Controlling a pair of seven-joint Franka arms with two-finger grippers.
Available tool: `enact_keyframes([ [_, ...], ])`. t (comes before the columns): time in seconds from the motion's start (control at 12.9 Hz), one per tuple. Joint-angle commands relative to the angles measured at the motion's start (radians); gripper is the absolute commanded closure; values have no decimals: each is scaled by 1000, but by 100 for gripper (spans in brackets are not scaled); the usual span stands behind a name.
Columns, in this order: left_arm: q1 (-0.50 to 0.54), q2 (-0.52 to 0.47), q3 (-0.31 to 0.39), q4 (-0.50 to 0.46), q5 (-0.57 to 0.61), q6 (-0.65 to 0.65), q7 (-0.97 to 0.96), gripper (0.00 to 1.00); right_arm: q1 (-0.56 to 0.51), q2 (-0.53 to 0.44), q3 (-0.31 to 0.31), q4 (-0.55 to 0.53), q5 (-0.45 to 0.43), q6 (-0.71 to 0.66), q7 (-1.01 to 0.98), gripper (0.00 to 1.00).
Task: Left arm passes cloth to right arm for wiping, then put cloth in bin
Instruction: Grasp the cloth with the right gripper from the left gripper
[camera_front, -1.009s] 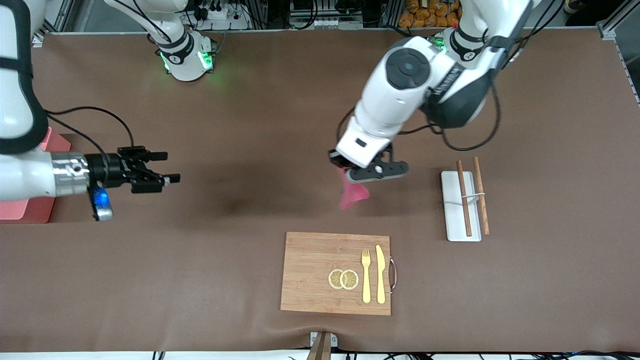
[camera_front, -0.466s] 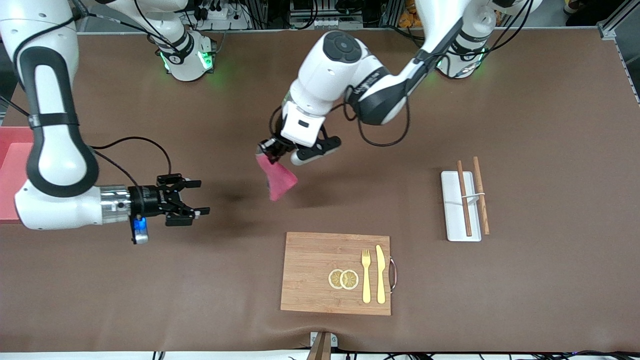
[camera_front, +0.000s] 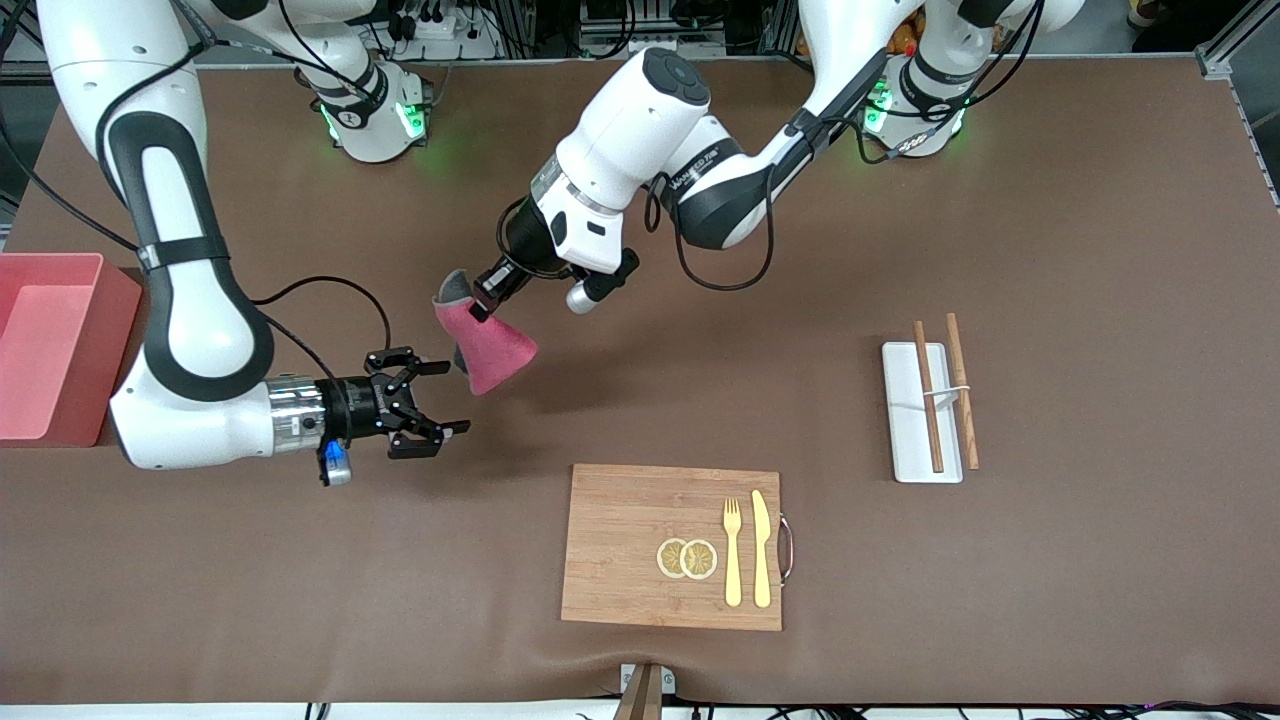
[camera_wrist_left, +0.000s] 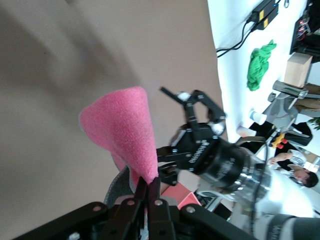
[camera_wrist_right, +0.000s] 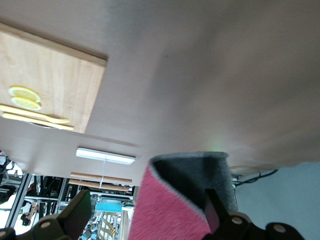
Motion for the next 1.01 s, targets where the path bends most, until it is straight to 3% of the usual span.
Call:
enact_keyframes([
  [0.0,-8,44,4,38,2,76,-19,100,-5,-56,-6,-78,14,-37,29,0],
  [0.78,-10,61,4,36,2,112,-35,100,17,-77,1,-103,16,-124,35,0],
  [0.93,-10,61,4,36,2,116,-36,100,18,-78,1,-102,45,-124,35,50],
])
